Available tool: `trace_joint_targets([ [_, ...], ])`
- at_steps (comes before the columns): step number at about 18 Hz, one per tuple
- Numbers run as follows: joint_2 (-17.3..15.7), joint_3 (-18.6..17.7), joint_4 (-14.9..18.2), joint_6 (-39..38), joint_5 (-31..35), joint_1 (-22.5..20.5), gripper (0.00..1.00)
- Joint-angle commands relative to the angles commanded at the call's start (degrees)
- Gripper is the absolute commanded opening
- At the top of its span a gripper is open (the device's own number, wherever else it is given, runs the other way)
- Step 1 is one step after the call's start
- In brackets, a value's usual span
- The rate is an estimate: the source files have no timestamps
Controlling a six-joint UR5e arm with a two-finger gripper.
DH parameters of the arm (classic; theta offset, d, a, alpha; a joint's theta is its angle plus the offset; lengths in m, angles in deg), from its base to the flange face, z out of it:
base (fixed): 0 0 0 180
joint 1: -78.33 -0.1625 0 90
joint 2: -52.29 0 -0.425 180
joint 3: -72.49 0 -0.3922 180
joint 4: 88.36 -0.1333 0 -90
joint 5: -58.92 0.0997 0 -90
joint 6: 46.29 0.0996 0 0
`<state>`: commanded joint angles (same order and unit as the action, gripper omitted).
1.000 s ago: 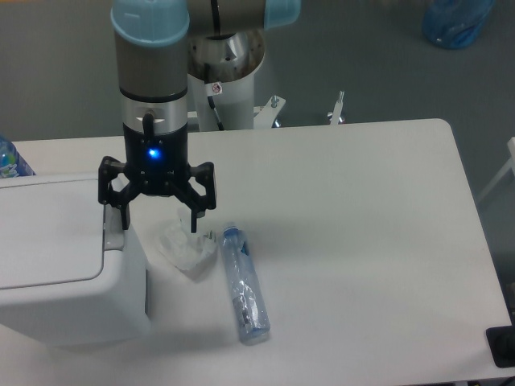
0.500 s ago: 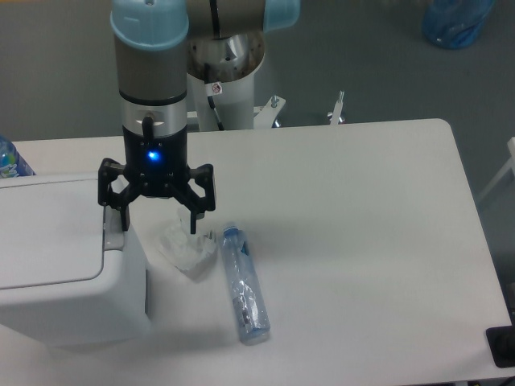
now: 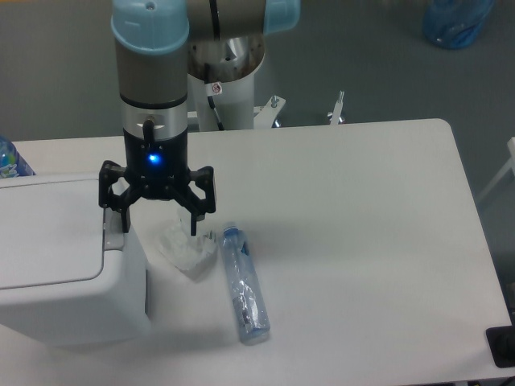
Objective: Open the trash can
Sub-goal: 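Position the gripper fingers at the lid edge of the trash can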
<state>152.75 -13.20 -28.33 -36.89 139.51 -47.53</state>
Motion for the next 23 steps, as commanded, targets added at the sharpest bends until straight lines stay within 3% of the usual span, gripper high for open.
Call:
trace_joint_targets([
  [23,-0.3,0.0,0.1,-1.5,-0.2,1.1,1.0],
])
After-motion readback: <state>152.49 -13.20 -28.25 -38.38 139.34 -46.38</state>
